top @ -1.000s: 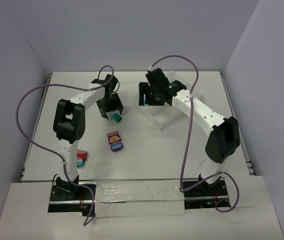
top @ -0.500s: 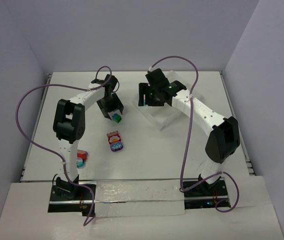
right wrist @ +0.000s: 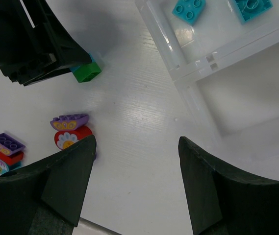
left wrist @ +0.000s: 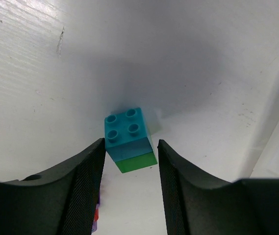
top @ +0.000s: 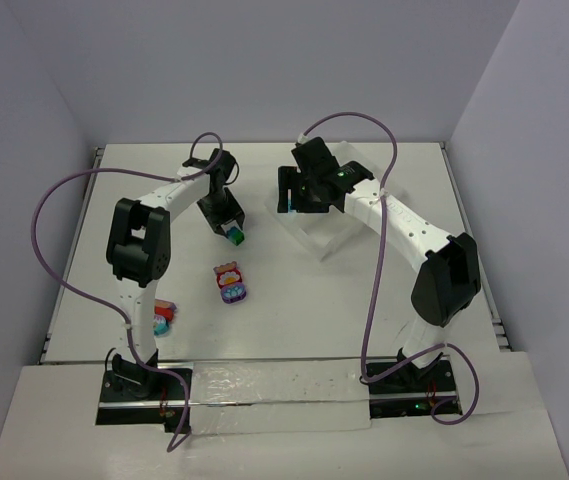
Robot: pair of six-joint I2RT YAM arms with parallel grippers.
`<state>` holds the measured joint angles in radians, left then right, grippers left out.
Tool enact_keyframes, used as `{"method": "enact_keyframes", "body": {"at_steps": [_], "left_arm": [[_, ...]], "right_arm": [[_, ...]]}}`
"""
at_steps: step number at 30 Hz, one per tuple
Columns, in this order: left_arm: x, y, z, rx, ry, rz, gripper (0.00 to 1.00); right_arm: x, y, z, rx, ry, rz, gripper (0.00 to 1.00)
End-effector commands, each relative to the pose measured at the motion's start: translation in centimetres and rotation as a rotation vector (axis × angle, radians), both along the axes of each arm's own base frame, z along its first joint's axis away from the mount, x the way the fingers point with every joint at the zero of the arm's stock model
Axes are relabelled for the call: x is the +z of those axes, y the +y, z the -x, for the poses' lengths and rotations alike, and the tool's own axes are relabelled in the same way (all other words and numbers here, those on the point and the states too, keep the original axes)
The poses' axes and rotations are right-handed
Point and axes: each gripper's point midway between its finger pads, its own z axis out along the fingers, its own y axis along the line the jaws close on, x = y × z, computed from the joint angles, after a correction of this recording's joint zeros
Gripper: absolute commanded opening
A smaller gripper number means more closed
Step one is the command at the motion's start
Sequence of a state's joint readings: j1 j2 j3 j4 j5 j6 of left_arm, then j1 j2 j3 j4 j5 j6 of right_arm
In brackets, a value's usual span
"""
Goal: Sort the legos into containers by color
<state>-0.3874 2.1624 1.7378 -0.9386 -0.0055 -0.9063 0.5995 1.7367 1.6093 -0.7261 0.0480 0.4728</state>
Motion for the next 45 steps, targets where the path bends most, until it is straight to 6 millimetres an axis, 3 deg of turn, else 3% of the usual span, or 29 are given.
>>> {"method": "enact_keyframes", "body": {"at_steps": [1,6,11,21,32,33,36,38,41,45], "left_arm": [[0.0,-0.6,-0.4,-0.003,-0.015,0.019,0.53],[0.0,-0.6,-0.5,-0.013,-0.022,0.020,0.50],[-0.4,-0.7,-0.5,-0.024,-0.019,0.026,0.64],[-0.9,-0.7,-0.8,-0.023,-0.027,0.021,0.52],[-1.3,-0.7,-0.9,-0.034,-0.026,0.019,0.51],[-1.3,-0.6,-0.8,-0.034,-0.026,0.018,0.49],[-1.0,-0.5,-0.7,-0.038,-0.027,0.015,0.20],[0.0,-0.5,-1.1,-0.043,-0.040,0.017,0.02],[1.5,-0.3,-1.6,-0.054,-0.063,0.023,0.00],[7.8,-0.9,-3.8,-0.047,-0.177,0.125,0.00]], "right_arm": [[1.0,0.2,0.0,0.015,-0.022,-0.001,0.76],[0.9,0.2,0.0,0.015,-0.019,-0.003,0.75],[0.8,0.2,0.1,0.014,-0.018,-0.001,0.75],[0.6,0.0,0.2,0.013,-0.017,0.003,0.75],[0.7,-0.1,0.3,0.005,-0.018,-0.002,0.75],[0.7,-0.1,0.4,0.006,-0.018,-0.002,0.75],[0.9,-0.1,0.4,0.002,-0.021,-0.005,0.75],[1.0,-0.2,0.4,-0.002,-0.023,-0.008,0.75],[1.1,-0.1,0.5,0.008,-0.024,-0.013,0.75],[2.1,1.0,0.7,0.069,-0.049,-0.040,0.75]]}}
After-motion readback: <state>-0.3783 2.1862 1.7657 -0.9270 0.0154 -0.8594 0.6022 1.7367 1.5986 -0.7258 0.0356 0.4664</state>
